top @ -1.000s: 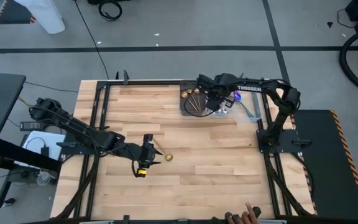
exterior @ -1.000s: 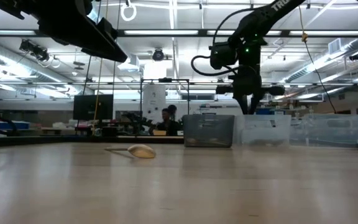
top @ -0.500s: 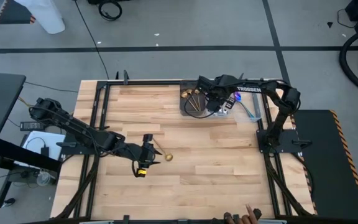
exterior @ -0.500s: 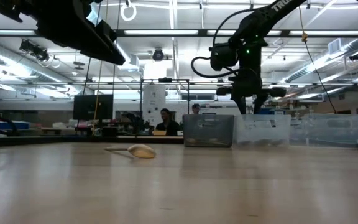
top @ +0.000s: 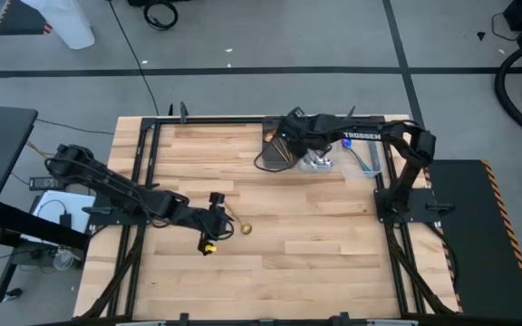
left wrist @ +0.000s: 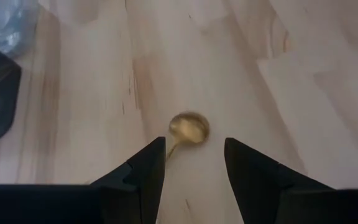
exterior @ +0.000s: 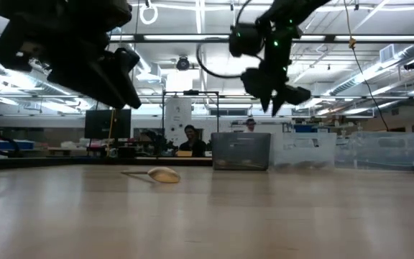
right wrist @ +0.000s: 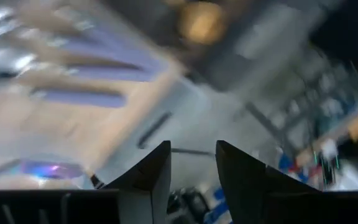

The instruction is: Sort silverware by color (type)

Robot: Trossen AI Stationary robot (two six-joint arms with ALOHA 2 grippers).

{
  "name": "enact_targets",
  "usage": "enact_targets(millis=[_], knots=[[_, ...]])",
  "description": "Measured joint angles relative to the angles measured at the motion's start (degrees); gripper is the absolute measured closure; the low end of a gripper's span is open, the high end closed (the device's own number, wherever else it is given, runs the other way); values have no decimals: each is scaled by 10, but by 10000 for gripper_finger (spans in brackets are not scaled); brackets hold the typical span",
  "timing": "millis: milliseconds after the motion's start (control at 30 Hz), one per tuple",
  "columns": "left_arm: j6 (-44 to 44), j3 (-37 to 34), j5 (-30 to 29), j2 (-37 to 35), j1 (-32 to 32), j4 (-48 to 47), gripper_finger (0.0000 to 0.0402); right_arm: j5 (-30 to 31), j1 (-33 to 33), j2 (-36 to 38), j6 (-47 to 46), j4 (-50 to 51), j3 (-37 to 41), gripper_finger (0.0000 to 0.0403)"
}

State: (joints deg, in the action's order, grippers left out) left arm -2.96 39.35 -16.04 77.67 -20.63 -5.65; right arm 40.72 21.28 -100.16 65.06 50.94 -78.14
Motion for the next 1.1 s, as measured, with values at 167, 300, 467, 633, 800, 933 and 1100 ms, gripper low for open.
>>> enact_targets(millis=[167, 300, 467, 633, 800, 933, 1100], knots=[[-51, 0, 1, 19, 2, -3, 230, 16, -42, 0, -147, 5, -59, 271], [-72, 0, 1, 31, 2, 0, 230, -4, -75, 1, -231, 7, -96, 273], [-59, 0, 1, 31, 2, -3, 230, -27, -114, 1, -358, -11, -122, 273], [-17, 0, 1, 31, 1, -15, 230, -103, -147, 1, -473, -54, -129, 273], [34, 0, 0, 26, -25, -58, 230, -153, -172, 1, -623, -85, -129, 273], [39, -8, -17, 12, -63, -96, 230, -195, -191, 0, -716, -101, -129, 273], [41, -47, -51, -31, -89, -88, 230, -205, -221, -12, -773, -123, -128, 273]])
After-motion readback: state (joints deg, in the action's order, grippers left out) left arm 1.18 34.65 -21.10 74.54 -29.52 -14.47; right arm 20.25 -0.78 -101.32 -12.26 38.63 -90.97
